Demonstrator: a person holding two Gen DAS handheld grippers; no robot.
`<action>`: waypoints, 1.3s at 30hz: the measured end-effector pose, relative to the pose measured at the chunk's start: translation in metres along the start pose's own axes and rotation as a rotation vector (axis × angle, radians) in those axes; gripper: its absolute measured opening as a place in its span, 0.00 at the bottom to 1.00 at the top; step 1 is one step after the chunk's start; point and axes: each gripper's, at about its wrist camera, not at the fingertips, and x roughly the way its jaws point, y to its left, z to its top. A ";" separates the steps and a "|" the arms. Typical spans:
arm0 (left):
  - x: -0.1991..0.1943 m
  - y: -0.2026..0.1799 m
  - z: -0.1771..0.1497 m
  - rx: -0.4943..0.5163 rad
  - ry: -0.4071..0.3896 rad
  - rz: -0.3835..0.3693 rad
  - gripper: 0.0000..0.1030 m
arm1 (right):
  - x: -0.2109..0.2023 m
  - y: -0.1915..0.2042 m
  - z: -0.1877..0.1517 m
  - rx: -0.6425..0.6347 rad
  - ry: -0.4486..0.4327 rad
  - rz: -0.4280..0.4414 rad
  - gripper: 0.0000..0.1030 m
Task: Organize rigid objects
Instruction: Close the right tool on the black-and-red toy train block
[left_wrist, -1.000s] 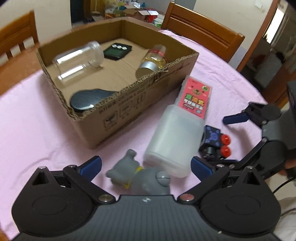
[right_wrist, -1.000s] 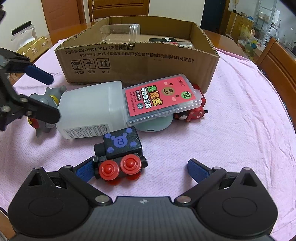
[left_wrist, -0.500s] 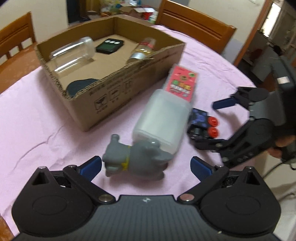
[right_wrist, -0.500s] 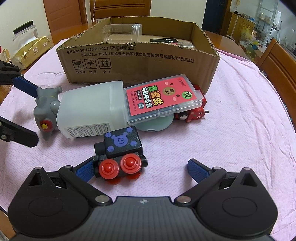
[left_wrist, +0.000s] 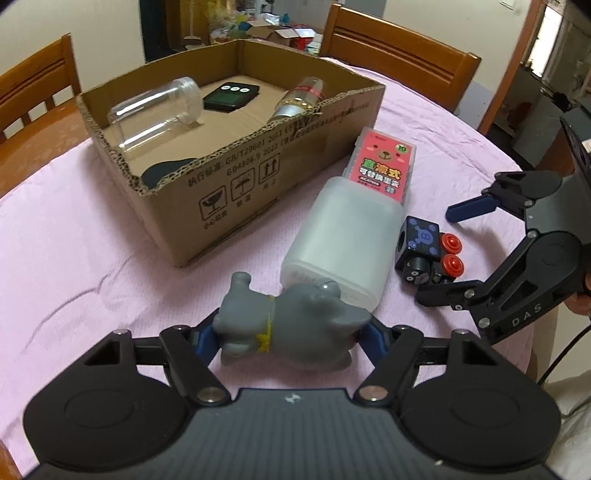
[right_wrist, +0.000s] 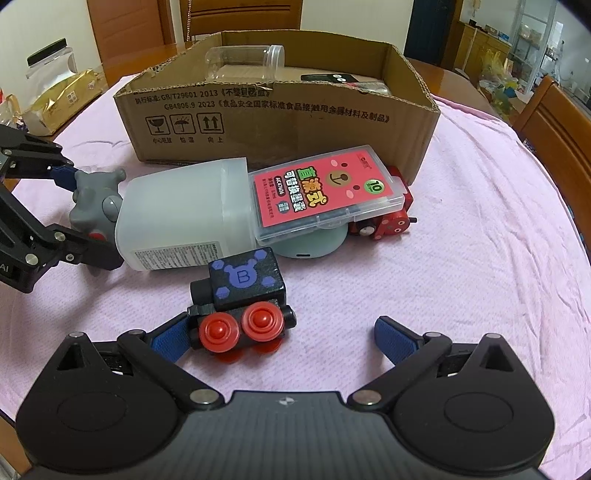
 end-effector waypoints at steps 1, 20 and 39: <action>-0.001 -0.001 -0.001 -0.008 0.005 0.017 0.71 | 0.000 0.000 0.000 0.000 0.002 0.000 1.00; -0.020 0.000 -0.028 -0.246 0.026 0.181 0.71 | 0.004 0.042 0.018 -0.265 0.062 0.162 0.96; -0.017 -0.002 -0.026 -0.245 0.019 0.196 0.71 | -0.001 0.038 0.030 -0.183 0.050 0.092 0.55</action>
